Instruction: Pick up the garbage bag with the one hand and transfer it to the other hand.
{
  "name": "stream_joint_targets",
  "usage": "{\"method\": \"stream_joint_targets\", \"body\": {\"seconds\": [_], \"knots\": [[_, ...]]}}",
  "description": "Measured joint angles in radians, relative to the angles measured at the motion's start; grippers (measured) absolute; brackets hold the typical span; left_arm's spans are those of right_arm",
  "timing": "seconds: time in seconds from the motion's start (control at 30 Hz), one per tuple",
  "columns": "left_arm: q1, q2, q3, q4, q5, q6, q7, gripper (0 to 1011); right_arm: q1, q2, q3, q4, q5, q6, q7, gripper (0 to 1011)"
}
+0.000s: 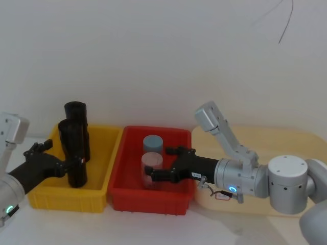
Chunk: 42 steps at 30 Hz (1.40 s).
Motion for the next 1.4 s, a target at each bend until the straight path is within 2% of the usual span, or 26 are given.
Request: {"method": "stream_joint_targets", "body": {"seconds": [0.47,1.0,1.4], "knots": [[-0.066,-0.025,0.023,0.078,0.029,-0.010,-0.011,1001,0.025,-0.011,-0.022,0.029,0.002,-0.001,0.005,1001],[-0.136,-0.053,0.034,0.180,0.054,-0.040,-0.034,1001,0.066,-0.037,-0.038,0.099,0.003,-0.022,0.017,1001],[-0.189,-0.062,0.054,0.254,0.053,-0.071,-0.102,1001,0.093,-0.064,-0.041,0.159,-0.004,-0.040,0.030,1001]]}}
